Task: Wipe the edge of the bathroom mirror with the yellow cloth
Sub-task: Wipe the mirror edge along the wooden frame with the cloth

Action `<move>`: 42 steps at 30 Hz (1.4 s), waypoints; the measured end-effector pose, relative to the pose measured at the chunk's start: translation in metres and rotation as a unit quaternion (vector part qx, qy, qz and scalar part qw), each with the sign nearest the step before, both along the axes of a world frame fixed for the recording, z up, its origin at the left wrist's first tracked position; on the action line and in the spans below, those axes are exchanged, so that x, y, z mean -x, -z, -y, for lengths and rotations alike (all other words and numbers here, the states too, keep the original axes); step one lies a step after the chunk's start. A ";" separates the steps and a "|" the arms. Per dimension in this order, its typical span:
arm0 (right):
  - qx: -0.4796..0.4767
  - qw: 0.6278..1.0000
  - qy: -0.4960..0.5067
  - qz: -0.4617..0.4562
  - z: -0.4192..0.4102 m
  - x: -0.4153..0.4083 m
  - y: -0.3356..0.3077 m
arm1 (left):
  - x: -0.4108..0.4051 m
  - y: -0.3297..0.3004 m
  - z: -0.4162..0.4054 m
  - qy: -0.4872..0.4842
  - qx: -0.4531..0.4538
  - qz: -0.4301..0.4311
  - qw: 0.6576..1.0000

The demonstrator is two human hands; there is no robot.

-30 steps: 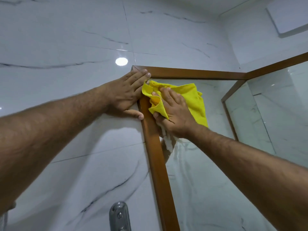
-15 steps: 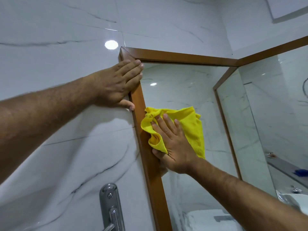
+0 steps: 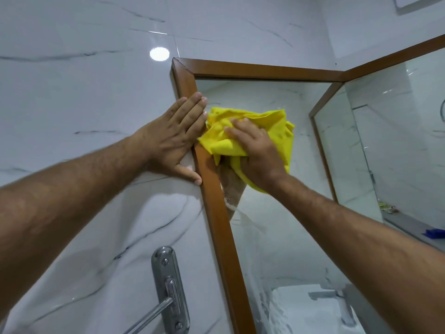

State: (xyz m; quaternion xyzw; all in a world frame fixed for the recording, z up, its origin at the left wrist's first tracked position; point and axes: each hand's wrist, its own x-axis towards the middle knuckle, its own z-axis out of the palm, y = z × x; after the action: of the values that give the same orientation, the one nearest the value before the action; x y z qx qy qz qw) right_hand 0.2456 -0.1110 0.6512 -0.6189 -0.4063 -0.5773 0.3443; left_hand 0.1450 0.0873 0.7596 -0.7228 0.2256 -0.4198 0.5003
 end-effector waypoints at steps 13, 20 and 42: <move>0.089 0.995 -0.050 -0.006 -0.020 -0.016 0.106 | 0.002 0.006 0.006 -0.032 -0.023 -0.007 0.999; 0.200 0.979 0.013 0.031 0.001 -0.027 0.137 | 0.003 0.062 0.007 -0.012 -0.025 -0.030 0.999; 0.213 0.976 0.036 0.040 0.004 -0.026 0.152 | 0.011 0.160 0.009 -0.024 0.117 -0.047 0.992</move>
State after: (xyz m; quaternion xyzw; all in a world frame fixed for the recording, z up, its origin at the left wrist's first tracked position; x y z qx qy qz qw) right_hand 0.2713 -0.1146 0.4993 -0.6683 -0.5109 -0.5142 0.1672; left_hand 0.1339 0.0785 0.5992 -0.8003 0.1810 -0.3971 0.4112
